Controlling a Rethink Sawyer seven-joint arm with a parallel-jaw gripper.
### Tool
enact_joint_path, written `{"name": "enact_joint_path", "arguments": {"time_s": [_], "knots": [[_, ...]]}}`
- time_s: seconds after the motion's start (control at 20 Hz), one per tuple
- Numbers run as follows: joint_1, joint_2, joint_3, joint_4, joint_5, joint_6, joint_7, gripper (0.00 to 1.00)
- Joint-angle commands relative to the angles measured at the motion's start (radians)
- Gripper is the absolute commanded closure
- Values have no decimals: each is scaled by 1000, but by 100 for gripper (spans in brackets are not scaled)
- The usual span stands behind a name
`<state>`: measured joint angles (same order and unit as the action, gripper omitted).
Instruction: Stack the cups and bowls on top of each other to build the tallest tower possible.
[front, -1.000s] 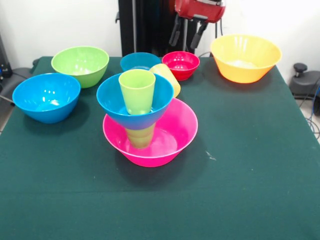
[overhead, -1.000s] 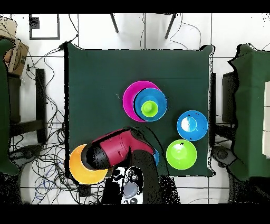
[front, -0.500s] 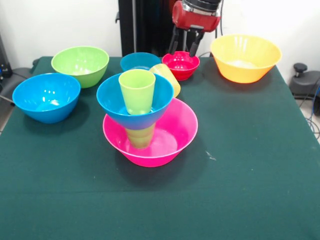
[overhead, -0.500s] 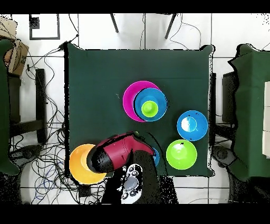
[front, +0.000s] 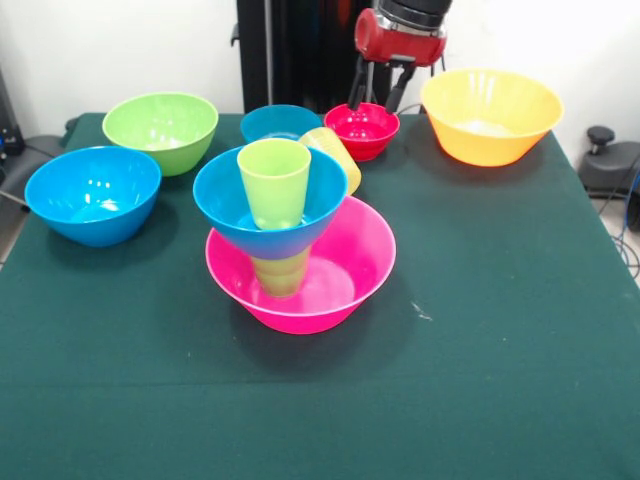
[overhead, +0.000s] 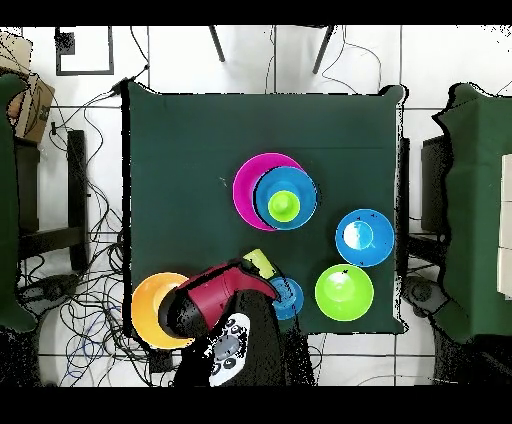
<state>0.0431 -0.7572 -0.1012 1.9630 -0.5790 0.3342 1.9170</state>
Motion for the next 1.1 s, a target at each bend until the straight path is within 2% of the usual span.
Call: {"name": "enact_joint_path", "arguments": {"time_s": [0.05,0.3,0.6,0.75,1.1], "knots": [[6,45,22,45,13,-73,141,0],[-4,66,23,37,14,-93,136,0],[8,150,27,24,31,-164,165,0],[29,140,20,43,45,-169,176,0],[26,128,24,55,62,-168,157,0]]}}
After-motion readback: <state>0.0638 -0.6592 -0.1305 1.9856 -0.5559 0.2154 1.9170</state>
